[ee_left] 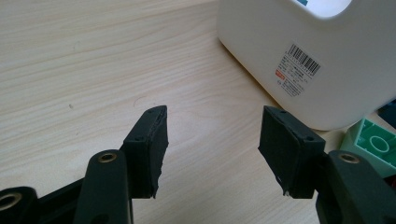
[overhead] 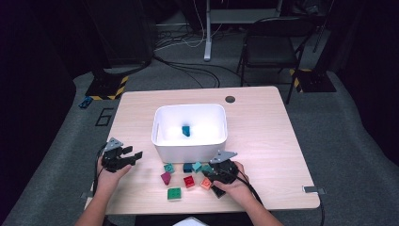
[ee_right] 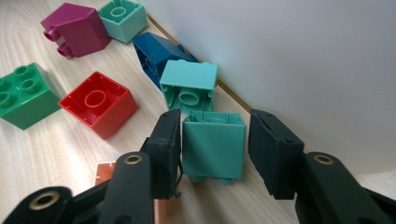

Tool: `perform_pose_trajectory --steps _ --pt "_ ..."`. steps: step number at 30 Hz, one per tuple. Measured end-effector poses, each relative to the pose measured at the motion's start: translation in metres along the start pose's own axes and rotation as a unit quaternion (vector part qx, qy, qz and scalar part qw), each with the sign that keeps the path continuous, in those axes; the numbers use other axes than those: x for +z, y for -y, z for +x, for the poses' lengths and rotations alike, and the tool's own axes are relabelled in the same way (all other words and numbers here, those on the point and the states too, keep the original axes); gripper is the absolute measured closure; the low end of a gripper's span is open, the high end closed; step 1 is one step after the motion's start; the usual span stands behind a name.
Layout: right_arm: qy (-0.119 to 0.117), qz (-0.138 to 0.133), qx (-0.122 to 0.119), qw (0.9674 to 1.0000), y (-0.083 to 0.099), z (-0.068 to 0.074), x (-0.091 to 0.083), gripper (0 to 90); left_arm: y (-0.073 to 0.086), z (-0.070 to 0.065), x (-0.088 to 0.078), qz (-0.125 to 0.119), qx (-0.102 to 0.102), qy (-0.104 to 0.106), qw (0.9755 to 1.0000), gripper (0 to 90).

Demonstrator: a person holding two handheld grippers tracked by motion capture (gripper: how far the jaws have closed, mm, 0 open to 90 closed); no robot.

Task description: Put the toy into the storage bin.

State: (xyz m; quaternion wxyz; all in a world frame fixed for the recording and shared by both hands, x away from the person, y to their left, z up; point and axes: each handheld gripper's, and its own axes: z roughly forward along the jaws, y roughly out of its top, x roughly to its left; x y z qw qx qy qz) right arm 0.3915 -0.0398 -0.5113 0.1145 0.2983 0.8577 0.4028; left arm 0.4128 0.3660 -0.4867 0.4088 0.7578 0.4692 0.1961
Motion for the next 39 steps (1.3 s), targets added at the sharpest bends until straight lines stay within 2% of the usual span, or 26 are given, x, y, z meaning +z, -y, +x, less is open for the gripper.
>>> perform_pose_trajectory --steps 1,13,24,32,39 --pt "-0.001 0.002 -0.001 1.0000 0.000 0.000 0.001 57.4 0.000 0.000 0.000 0.001 0.000 0.000 1.0000 41.8" --pt "-0.005 0.006 -0.006 0.9999 -0.001 0.002 -0.003 58.5 0.000 0.000 0.000 -0.002 -0.001 -0.001 1.0000 41.8" --pt "-0.025 -0.016 -0.008 0.9995 -0.012 0.005 -0.024 58.5 0.000 0.000 0.000 0.000 0.000 -0.001 1.0000 41.8" --pt "-0.043 -0.021 -0.029 0.9984 -0.024 0.014 -0.039 58.5 0.000 0.000 0.000 0.003 0.001 -0.001 1.0000 41.8" --pt "-0.055 -0.028 -0.030 0.9976 -0.036 0.016 -0.049 58.5 0.001 0.000 0.001 -0.004 -0.001 -0.003 1.0000 41.8"
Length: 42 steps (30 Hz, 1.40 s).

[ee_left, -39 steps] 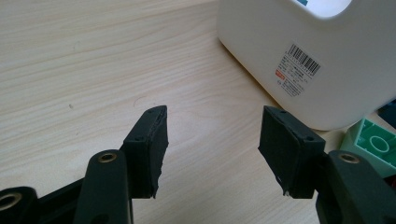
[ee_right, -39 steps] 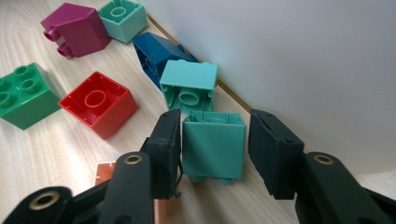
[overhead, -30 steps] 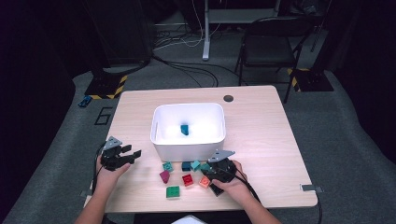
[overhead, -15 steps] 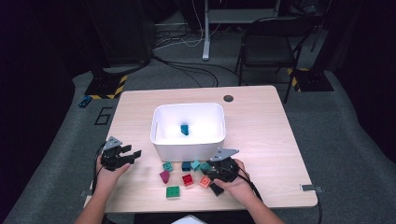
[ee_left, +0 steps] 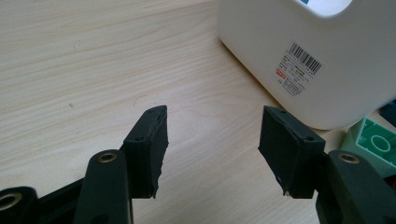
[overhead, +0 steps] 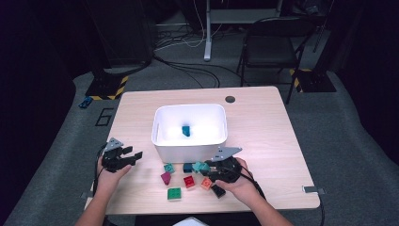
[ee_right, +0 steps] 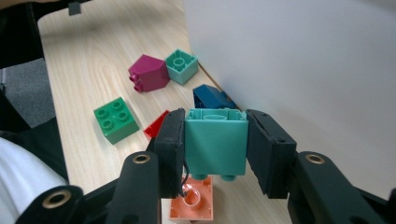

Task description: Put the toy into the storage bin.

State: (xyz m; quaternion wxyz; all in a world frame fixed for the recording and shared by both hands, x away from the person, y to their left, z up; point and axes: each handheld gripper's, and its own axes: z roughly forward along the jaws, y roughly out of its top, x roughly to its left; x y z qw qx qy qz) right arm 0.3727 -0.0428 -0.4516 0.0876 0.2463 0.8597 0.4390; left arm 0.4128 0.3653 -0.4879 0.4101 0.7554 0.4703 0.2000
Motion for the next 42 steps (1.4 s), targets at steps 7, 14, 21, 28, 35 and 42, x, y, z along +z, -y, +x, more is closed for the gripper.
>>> perform_pose_trajectory --steps 7,14,21,28,35,42 --pt "-0.012 -0.004 -0.011 0.9999 -0.019 0.003 -0.014 58.5 0.000 0.000 0.000 0.000 0.000 0.000 1.0000 41.7" --pt "-0.022 -0.012 -0.013 0.9996 -0.035 0.005 -0.025 58.5 0.000 0.000 0.000 0.001 0.000 0.000 1.0000 41.7" --pt "-0.031 -0.021 -0.025 0.9990 -0.055 0.005 -0.035 58.6 -0.001 0.001 -0.001 0.006 0.001 0.002 1.0000 41.7" --pt "-0.029 -0.028 -0.032 0.9987 -0.080 0.001 -0.039 58.5 -0.001 0.001 -0.001 0.004 0.001 0.002 1.0000 41.8" --pt "-0.021 -0.036 -0.038 0.9984 -0.103 -0.010 -0.036 58.5 -0.001 0.001 -0.001 0.002 0.000 0.003 1.0000 41.7" --pt "-0.018 -0.040 -0.035 0.9984 -0.123 -0.021 -0.028 58.5 -0.001 0.001 -0.001 -0.001 0.000 0.004 1.0000 41.7"
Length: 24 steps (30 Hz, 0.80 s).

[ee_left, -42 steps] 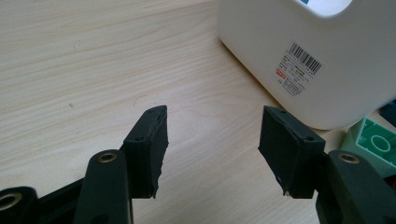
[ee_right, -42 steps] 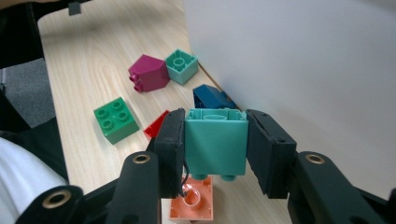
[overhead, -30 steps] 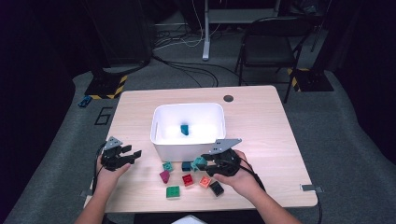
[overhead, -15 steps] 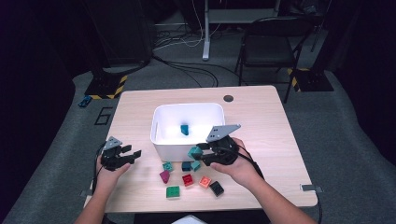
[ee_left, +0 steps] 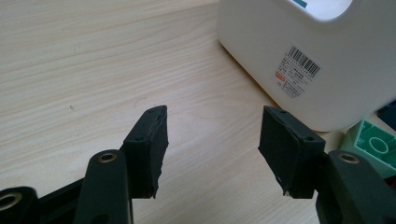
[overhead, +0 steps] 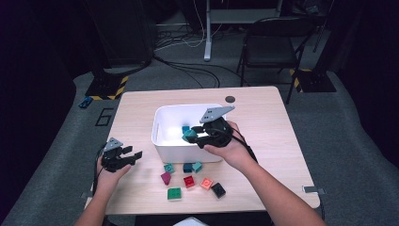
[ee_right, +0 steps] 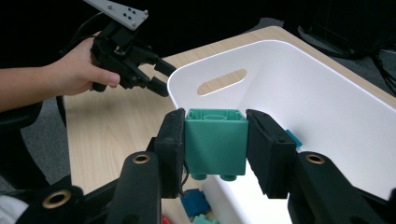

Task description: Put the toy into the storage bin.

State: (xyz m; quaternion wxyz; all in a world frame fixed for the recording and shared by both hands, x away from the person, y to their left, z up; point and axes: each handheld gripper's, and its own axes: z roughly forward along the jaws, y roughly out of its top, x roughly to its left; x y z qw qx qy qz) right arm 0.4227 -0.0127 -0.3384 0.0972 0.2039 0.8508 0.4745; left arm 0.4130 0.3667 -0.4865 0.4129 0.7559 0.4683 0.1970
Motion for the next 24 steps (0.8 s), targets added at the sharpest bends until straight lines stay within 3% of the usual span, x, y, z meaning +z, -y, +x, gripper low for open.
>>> perform_pose_trajectory --steps 12,20,24 --pt "0.010 0.011 0.001 0.9999 -0.019 -0.024 0.027 58.6 0.000 0.000 0.000 0.000 0.001 0.002 1.0000 41.8" --pt "0.007 0.006 -0.001 1.0000 -0.032 -0.037 0.053 58.5 -0.001 0.000 0.000 0.001 0.005 0.003 1.0000 41.8" --pt "0.006 0.009 0.009 0.9999 -0.034 -0.046 0.069 58.5 -0.001 0.000 0.000 0.000 0.003 0.002 1.0000 41.7"
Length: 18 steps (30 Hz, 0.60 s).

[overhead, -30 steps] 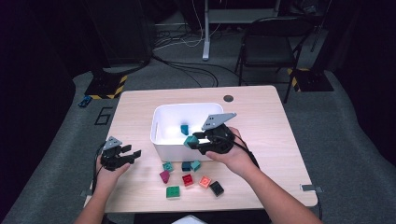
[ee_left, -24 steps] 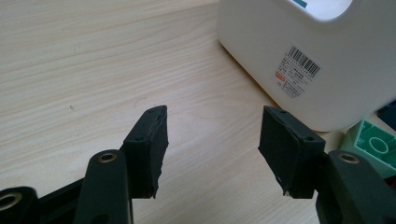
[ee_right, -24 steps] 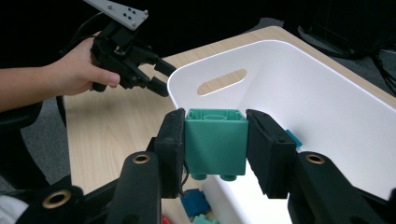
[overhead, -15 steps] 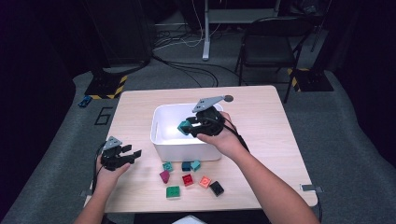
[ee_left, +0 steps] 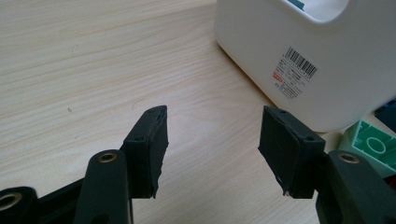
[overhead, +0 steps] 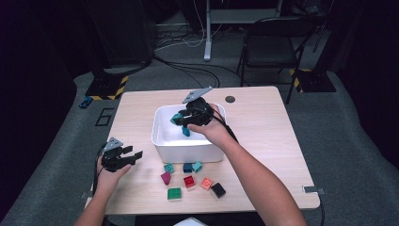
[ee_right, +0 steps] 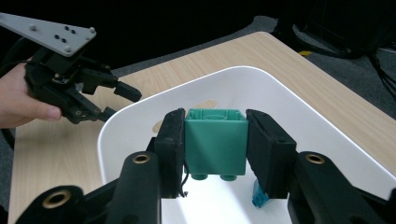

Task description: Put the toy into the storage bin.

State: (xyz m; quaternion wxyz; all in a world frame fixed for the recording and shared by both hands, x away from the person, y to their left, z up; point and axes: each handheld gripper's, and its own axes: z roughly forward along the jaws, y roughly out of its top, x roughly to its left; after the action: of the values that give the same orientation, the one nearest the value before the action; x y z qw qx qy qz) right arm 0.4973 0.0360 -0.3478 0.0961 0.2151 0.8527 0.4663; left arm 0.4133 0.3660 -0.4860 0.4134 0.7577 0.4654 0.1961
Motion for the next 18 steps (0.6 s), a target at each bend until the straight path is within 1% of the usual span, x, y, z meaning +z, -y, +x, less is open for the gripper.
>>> perform_pose_trajectory --steps 1,2,5,7,8,9,10,12,14,15,16,18 --pt "-0.001 0.000 -0.004 1.0000 0.000 -0.003 0.004 58.5 0.000 0.000 0.000 0.001 0.001 0.001 1.0000 41.8" --pt "-0.001 0.000 -0.004 1.0000 0.000 -0.003 0.004 58.5 0.000 0.000 0.000 0.001 0.001 0.001 1.0000 41.8" --pt "-0.003 0.003 0.000 1.0000 0.002 -0.008 0.015 58.5 0.000 0.000 0.001 0.001 0.003 0.002 1.0000 41.8" --pt "-0.003 0.004 0.004 1.0000 0.003 -0.013 0.025 58.5 0.000 0.000 0.001 -0.005 0.002 0.001 1.0000 41.8" --pt "-0.002 0.005 0.003 1.0000 0.004 -0.015 0.028 58.5 0.000 0.000 0.001 0.002 0.003 0.004 1.0000 41.8" --pt "-0.002 0.005 0.003 1.0000 0.004 -0.015 0.028 58.5 0.000 0.000 0.001 0.002 0.003 0.004 1.0000 41.8" --pt "-0.001 0.012 0.006 0.9999 0.005 -0.017 0.036 58.5 0.000 0.000 0.001 -0.001 0.002 0.004 1.0000 41.7" --pt "0.000 0.015 0.006 0.9999 0.006 -0.018 0.038 58.5 0.000 0.000 0.001 0.000 0.002 0.004 1.0000 41.8" --pt "0.002 0.027 0.009 0.9996 0.009 -0.023 0.048 58.5 0.000 0.000 0.001 -0.001 0.002 0.004 1.0000 41.8" --pt "0.002 0.027 0.009 0.9996 0.009 -0.023 0.048 58.5 0.000 0.000 0.001 -0.003 0.001 0.004 1.0000 41.8" --pt "0.001 0.037 0.010 0.9993 0.010 -0.026 0.054 58.5 0.000 0.000 0.001 0.001 0.002 0.006 1.0000 41.7" --pt "0.002 0.040 0.011 0.9991 0.011 -0.027 0.055 58.5 0.000 0.000 0.001 0.000 0.002 0.006 1.0000 41.7"
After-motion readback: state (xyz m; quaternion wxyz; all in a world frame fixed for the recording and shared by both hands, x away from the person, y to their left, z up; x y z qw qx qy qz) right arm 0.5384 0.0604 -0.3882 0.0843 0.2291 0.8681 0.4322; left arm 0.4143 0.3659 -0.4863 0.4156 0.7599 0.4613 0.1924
